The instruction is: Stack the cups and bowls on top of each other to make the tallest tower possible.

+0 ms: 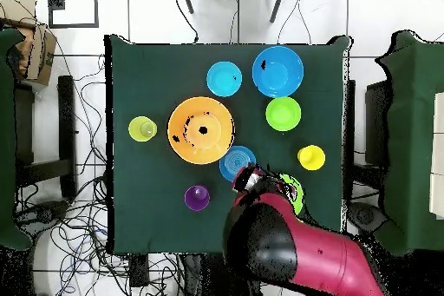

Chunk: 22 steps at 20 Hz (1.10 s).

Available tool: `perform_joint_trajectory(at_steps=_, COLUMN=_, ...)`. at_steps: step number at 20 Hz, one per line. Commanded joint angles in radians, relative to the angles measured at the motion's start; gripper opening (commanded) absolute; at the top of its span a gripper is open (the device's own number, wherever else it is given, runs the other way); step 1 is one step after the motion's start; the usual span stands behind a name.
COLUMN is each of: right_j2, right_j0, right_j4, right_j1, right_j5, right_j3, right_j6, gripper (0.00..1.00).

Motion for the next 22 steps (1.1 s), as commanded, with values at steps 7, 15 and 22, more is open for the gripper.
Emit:
perform_joint_trajectory(at_steps=7, right_j2=0.030, right_j0=0.166, right_j4=-0.179, right_j1=0.042, right_j5=0.135, right_j3=-0.118, right_j6=0.052, gripper=1.00)
perform_joint_trajectory(at_steps=15, right_j2=0.047, right_j0=0.168, right_j4=-0.092, right_j1=0.121, right_j5=0.056, right_j3=-0.129, right_j6=0.044, gripper=1.00)
perform_joint_trajectory(at_steps=22, right_j2=0.073, right_j0=0.132, right_j4=-0.015, right_j1=0.041, right_j5=0.342, right_j3=-0.273, right_j6=-0.042, gripper=1.00)
